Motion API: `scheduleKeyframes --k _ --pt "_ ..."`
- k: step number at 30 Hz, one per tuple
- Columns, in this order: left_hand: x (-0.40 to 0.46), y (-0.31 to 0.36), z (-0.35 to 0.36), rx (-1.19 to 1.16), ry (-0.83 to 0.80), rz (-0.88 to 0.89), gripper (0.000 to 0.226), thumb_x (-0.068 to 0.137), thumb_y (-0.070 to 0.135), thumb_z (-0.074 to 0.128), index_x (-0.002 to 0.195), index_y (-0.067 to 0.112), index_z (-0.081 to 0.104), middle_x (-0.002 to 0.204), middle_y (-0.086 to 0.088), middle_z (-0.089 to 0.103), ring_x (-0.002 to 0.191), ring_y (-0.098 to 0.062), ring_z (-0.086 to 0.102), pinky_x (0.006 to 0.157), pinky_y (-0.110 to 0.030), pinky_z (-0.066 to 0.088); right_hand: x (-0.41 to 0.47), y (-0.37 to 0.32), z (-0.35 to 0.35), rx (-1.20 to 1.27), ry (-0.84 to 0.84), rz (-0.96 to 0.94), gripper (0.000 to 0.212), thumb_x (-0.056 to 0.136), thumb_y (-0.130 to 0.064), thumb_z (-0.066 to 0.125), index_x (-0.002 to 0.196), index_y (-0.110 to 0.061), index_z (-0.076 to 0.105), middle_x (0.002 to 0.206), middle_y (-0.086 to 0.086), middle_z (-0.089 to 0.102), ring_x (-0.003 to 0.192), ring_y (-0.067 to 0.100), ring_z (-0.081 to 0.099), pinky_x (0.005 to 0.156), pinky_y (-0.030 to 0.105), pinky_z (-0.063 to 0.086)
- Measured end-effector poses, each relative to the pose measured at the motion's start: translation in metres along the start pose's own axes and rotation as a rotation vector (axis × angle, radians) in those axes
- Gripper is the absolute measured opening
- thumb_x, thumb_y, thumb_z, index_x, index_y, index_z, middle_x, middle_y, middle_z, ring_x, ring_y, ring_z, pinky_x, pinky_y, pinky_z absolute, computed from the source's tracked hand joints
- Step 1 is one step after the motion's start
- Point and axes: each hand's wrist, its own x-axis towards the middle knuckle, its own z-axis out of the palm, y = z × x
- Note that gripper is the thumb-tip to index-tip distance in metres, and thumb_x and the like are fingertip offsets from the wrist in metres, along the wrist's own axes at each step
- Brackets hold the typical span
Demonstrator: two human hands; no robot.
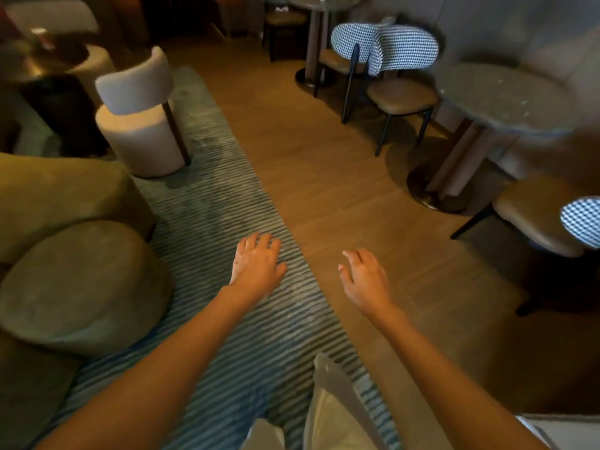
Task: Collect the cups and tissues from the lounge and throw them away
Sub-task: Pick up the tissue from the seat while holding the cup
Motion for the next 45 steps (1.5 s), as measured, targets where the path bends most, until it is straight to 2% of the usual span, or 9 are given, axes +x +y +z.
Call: scheduleKeyframes --k 7,11,14,20,26,33,36,45 --pt "0.194 0.049 -0.033 0.001 0.042 0.004 0.050 0.092 0.043 0.045 0.134 0.016 0.042 0.141 -0.005 0.042 0.132 -0.027 0.033 0.107 -0.040 0.031 0.164 0.075 -0.072 -0.035 0.079 -0.016 0.043 0.100 -0.028 0.042 0.138 -0.009 0.045 0.140 0.012 0.047 0.135 0.026 0.035 0.110 0.039 0.031" --pt "0.283 0.075 -0.054 0.003 0.095 0.003 0.053 0.092 0.045 0.046 0.136 0.017 0.041 0.141 -0.005 0.042 0.132 -0.027 0.035 0.107 -0.040 0.030 0.250 0.112 -0.112 -0.086 0.048 -0.087 0.043 0.100 -0.031 0.040 0.138 -0.011 0.045 0.141 0.008 0.047 0.136 0.023 0.034 0.110 0.038 0.032" --pt "0.339 0.081 -0.061 -0.015 0.072 -0.023 0.054 0.092 0.045 0.046 0.138 0.017 0.039 0.143 -0.005 0.041 0.133 -0.027 0.034 0.108 -0.040 0.030 0.313 0.134 -0.128 -0.109 0.039 -0.098 0.043 0.100 -0.032 0.040 0.138 -0.010 0.045 0.140 0.009 0.048 0.135 0.024 0.035 0.110 0.039 0.033" --pt "0.459 0.069 -0.053 -0.004 0.049 -0.055 0.055 0.090 0.046 0.047 0.137 0.019 0.040 0.141 -0.004 0.043 0.131 -0.027 0.037 0.106 -0.039 0.032 0.439 0.165 -0.133 -0.108 0.039 -0.121 0.043 0.100 -0.034 0.040 0.137 -0.012 0.046 0.139 0.008 0.049 0.135 0.024 0.037 0.110 0.039 0.035" --pt "0.607 0.043 -0.057 -0.069 0.088 -0.032 0.055 0.090 0.045 0.048 0.136 0.016 0.041 0.139 -0.006 0.045 0.128 -0.028 0.039 0.107 -0.039 0.035 0.581 0.179 -0.128 -0.116 0.025 -0.116 0.044 0.100 -0.037 0.038 0.137 -0.015 0.046 0.139 0.006 0.050 0.136 0.023 0.037 0.110 0.039 0.034" --pt "0.767 0.036 -0.084 -0.109 0.121 0.048 0.054 0.092 0.044 0.048 0.138 0.015 0.040 0.140 -0.007 0.044 0.128 -0.029 0.039 0.107 -0.039 0.033 0.719 0.201 -0.156 -0.173 0.064 -0.060 0.044 0.100 -0.036 0.039 0.136 -0.014 0.047 0.134 0.006 0.053 0.132 0.023 0.041 0.106 0.038 0.037" --pt "0.828 0.035 -0.087 -0.074 0.127 0.089 0.054 0.092 0.044 0.047 0.138 0.016 0.040 0.141 -0.007 0.044 0.131 -0.028 0.037 0.109 -0.039 0.031 0.774 0.218 -0.164 -0.164 0.062 -0.033 0.044 0.100 -0.035 0.039 0.137 -0.013 0.047 0.135 0.007 0.052 0.132 0.023 0.040 0.106 0.039 0.038" --pt "1.032 0.023 -0.091 0.006 0.081 0.031 0.055 0.092 0.042 0.046 0.140 0.017 0.036 0.145 -0.007 0.039 0.132 -0.028 0.035 0.108 -0.038 0.029 0.989 0.276 -0.176 -0.123 0.023 -0.069 0.045 0.100 -0.034 0.039 0.138 -0.010 0.046 0.134 0.010 0.053 0.128 0.026 0.044 0.105 0.039 0.038"
